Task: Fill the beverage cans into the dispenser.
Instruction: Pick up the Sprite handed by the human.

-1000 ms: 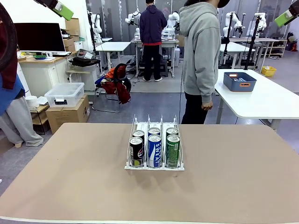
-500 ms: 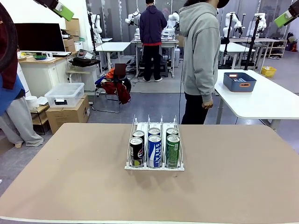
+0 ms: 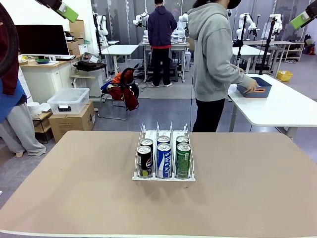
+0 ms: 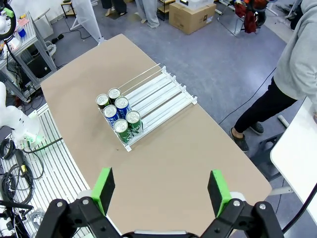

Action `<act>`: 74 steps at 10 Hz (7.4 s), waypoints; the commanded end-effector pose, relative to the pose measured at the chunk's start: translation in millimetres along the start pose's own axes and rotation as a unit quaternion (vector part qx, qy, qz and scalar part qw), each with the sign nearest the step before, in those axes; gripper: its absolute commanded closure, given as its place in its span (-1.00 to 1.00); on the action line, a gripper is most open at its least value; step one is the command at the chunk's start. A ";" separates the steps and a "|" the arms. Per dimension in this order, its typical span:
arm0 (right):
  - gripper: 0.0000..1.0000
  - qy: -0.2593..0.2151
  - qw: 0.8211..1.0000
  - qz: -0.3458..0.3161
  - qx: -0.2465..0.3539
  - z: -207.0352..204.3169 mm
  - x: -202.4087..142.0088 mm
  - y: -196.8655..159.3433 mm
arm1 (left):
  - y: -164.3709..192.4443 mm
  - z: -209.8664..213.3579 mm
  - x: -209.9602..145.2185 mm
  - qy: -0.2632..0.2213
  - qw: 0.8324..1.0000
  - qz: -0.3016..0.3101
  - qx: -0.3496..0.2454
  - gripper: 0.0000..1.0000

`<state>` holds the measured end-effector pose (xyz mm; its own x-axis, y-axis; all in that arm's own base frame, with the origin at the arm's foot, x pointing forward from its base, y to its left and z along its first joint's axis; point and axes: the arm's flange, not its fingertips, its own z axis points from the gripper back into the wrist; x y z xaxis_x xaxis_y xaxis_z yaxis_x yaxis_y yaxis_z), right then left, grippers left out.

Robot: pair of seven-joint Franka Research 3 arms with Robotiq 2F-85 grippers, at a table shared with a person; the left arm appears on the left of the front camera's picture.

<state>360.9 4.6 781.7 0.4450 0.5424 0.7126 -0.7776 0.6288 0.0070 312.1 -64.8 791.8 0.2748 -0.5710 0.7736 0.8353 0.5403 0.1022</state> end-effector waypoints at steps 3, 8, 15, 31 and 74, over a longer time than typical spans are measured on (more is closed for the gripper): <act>-1.00 0.002 1.000 0.000 0.003 -0.5 -0.7 0.4 | 0.8 1.0 -0.3 0.000 1.000 0.001 0.004 -1.00; -1.00 0.002 1.000 0.000 0.003 -0.5 -0.7 0.4 | 0.8 1.0 -0.3 0.000 1.000 0.001 0.004 -1.00; -1.00 0.002 1.000 0.000 0.003 -0.5 -0.7 0.4 | 0.8 1.0 -0.3 0.000 1.000 0.001 0.004 -1.00; -1.00 0.002 1.000 0.000 0.003 -0.5 -0.7 0.4 | 0.8 1.0 -0.3 0.000 1.000 0.001 0.004 -1.00; -1.00 0.002 1.000 0.000 0.003 -0.5 -0.7 0.4 | 0.8 1.0 -0.3 0.000 1.000 0.001 0.004 -1.00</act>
<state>360.9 4.6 781.7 0.4450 0.5424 0.7126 -0.7776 0.6287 0.0070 312.1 -64.8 791.8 0.2747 -0.5710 0.7736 0.8352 0.5403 0.1022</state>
